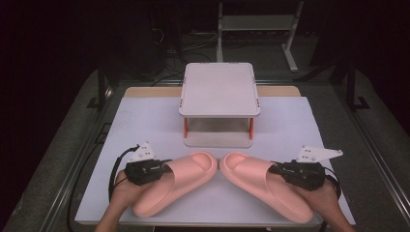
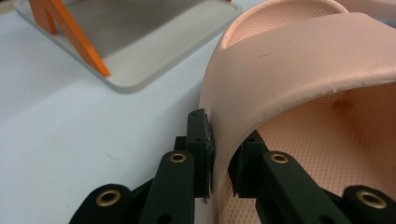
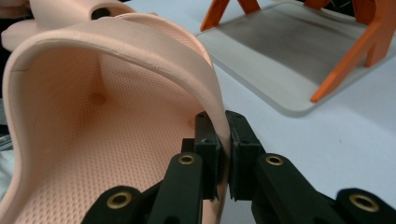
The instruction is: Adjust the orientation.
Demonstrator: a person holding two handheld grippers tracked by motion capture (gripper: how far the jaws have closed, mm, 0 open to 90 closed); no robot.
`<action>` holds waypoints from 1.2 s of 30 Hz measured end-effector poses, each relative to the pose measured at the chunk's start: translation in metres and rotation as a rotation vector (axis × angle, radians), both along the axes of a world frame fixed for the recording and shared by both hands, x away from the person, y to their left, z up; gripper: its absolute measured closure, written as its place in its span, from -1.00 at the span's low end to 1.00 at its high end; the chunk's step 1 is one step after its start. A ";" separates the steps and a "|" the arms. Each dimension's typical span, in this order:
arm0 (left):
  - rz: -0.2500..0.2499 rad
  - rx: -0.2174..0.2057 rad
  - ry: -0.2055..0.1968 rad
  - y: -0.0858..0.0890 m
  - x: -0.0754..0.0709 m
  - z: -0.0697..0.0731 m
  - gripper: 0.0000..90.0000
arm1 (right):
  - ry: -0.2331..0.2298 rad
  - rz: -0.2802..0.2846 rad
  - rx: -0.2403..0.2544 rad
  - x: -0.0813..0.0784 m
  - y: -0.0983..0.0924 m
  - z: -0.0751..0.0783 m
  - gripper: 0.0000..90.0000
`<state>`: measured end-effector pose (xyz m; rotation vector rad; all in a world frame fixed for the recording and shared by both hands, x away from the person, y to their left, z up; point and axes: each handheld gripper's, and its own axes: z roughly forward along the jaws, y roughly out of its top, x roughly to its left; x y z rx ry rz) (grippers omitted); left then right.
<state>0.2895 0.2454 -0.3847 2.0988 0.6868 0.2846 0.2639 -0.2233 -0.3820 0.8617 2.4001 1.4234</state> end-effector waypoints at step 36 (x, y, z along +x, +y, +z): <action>-0.055 0.001 -0.085 0.015 0.024 0.080 0.77 | -0.064 0.111 0.021 0.034 -0.003 0.072 0.86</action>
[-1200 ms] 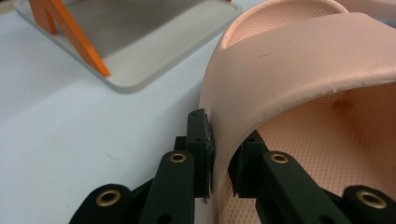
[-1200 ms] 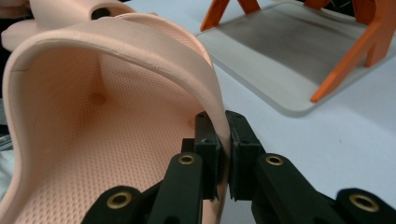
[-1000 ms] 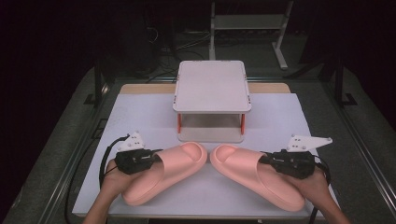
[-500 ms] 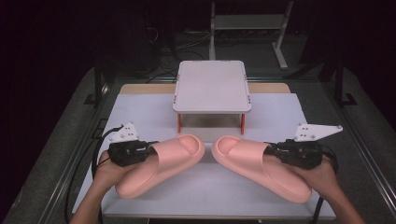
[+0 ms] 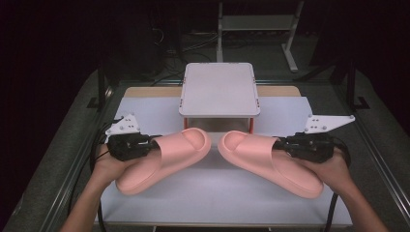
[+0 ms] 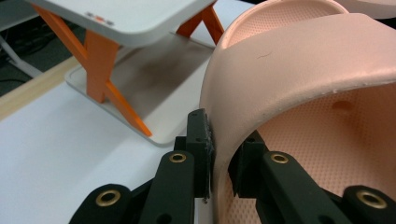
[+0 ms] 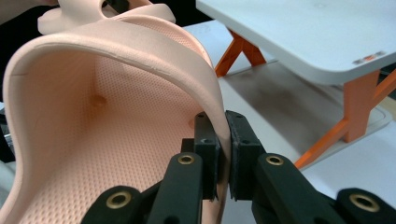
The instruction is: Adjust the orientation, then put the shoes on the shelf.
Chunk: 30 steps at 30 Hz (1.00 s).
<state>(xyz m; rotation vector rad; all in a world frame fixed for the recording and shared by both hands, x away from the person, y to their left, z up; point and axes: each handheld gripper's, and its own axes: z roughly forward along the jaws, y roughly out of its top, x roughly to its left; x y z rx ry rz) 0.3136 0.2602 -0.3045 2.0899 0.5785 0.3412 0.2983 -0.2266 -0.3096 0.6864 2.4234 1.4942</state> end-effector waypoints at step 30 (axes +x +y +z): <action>-0.034 0.030 -0.039 -0.010 0.032 0.055 0.77 | -0.054 0.023 -0.029 0.036 -0.001 0.043 0.86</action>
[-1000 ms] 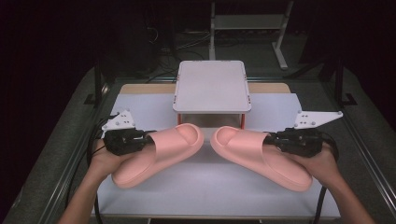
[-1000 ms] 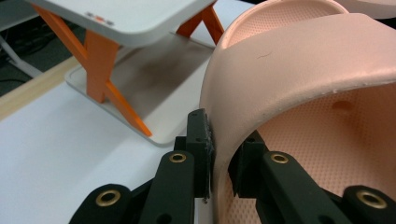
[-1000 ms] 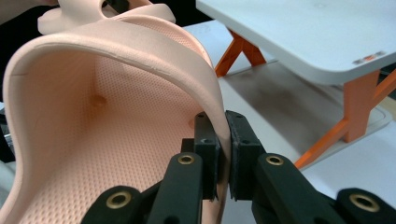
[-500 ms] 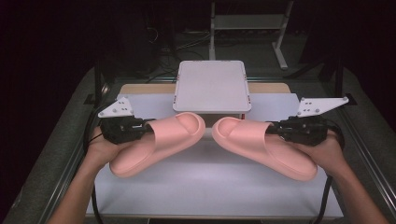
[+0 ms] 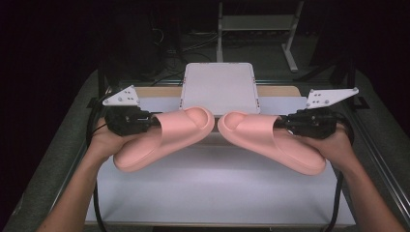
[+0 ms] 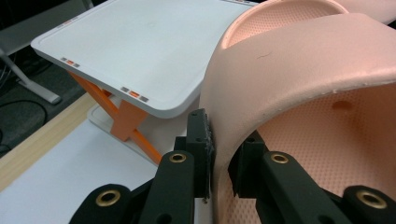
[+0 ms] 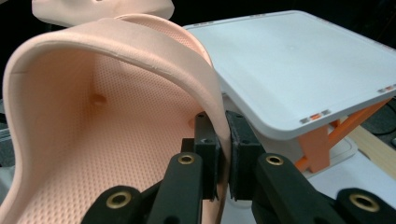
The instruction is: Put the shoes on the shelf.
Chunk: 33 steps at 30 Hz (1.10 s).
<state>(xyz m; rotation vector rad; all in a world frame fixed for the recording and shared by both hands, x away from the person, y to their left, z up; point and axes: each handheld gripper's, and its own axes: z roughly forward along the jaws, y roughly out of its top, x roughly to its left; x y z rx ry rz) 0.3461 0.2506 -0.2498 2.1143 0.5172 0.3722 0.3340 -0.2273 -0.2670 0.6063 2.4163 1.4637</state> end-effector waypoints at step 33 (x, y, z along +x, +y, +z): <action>0.032 0.076 -0.015 -0.018 0.070 0.022 0.77 | -0.005 -0.085 -0.028 0.066 0.002 0.020 0.86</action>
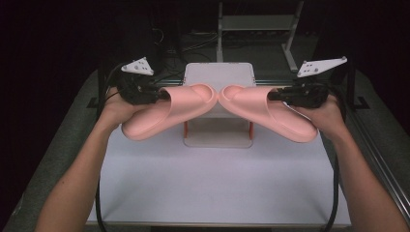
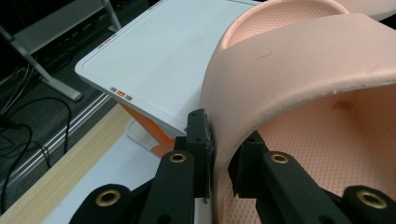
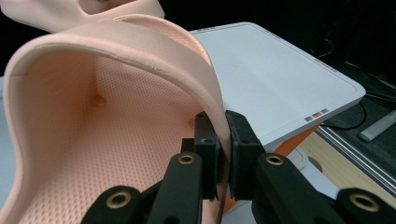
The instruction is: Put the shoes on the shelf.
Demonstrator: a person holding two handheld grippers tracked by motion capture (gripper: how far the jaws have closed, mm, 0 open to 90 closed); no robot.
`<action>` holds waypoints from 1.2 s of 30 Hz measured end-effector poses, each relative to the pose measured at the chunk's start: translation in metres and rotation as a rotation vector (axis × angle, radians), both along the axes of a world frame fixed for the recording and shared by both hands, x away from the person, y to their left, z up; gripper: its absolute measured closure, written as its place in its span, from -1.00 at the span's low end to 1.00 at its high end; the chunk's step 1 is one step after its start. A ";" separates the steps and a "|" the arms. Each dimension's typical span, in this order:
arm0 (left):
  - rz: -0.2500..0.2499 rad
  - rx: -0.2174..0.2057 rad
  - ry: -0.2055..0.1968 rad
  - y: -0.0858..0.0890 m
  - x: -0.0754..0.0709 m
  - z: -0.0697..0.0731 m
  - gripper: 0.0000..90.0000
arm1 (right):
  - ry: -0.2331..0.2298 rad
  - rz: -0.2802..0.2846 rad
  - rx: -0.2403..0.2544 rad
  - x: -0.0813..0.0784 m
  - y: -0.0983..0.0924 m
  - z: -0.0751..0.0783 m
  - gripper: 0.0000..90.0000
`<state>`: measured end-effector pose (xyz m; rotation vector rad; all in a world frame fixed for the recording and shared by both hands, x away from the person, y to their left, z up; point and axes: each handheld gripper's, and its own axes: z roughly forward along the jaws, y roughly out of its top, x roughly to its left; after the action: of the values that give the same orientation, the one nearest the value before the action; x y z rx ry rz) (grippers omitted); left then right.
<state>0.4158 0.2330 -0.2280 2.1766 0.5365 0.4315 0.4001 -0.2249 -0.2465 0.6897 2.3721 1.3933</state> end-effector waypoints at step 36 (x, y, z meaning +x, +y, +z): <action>0.126 0.029 0.035 -0.019 0.069 0.000 0.77 | -0.004 -0.097 -0.057 0.060 0.004 0.011 0.85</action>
<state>0.4844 0.2141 -0.2283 2.1889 0.6938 0.4724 0.4605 -0.2207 -0.2360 0.7740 2.3327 1.2811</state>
